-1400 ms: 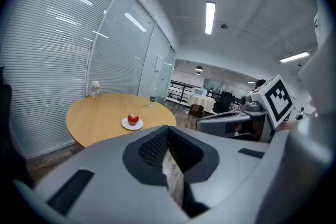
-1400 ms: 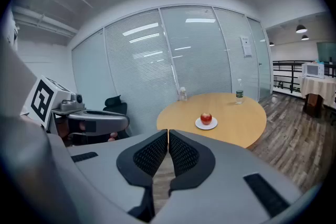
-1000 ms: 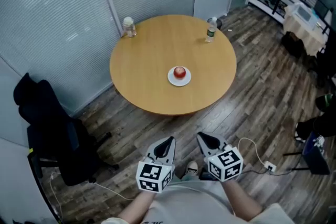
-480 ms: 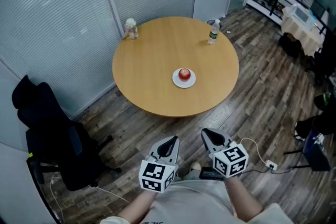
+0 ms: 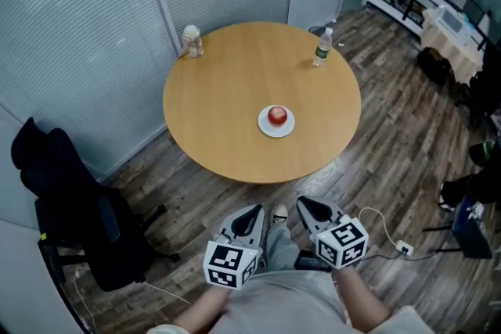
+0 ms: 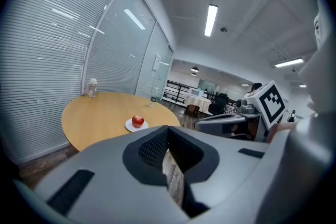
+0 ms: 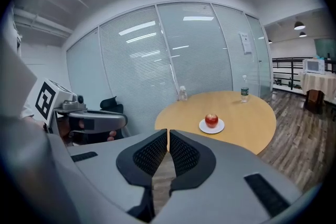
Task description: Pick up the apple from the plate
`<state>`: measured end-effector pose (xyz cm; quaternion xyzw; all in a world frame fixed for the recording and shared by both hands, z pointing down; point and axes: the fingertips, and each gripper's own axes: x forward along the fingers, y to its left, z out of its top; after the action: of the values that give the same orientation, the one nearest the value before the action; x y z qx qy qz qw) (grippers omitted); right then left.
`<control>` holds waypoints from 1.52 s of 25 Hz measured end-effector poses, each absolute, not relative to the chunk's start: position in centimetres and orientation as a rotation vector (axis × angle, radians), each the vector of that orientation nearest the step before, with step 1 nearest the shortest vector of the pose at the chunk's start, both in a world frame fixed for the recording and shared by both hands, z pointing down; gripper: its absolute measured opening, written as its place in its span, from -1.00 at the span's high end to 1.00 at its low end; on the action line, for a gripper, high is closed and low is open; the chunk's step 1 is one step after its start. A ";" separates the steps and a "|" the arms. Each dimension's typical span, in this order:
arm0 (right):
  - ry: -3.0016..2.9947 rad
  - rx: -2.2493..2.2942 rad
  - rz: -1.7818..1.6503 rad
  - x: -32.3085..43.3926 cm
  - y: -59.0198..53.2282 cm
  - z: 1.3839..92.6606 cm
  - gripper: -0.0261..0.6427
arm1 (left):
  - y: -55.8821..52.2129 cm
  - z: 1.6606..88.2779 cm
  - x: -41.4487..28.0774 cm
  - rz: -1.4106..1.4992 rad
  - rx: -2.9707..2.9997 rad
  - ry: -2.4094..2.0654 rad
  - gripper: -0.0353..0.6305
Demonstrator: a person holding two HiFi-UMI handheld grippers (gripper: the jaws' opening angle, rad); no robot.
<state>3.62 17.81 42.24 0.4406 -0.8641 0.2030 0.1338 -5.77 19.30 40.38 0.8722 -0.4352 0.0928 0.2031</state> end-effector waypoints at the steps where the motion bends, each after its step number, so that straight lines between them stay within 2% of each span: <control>1: -2.500 1.273 0.592 3.7 16.8 42.6 0.81 | 18.4 40.6 -5.8 0.264 2.431 -1.220 0.88; 20: -2.530 1.130 0.557 6.9 -3.0 42.8 0.82 | -0.6 39.8 -3.2 0.229 2.354 -1.367 0.88; 38: -2.447 1.244 0.572 7.2 -8.2 44.3 0.81 | -6.4 40.5 -4.3 0.315 2.383 -1.308 0.88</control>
<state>7.24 -8.18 44.27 0.4372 -0.8604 0.2010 0.1680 -4.27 -6.37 40.47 0.8530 -0.4683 0.1129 0.2008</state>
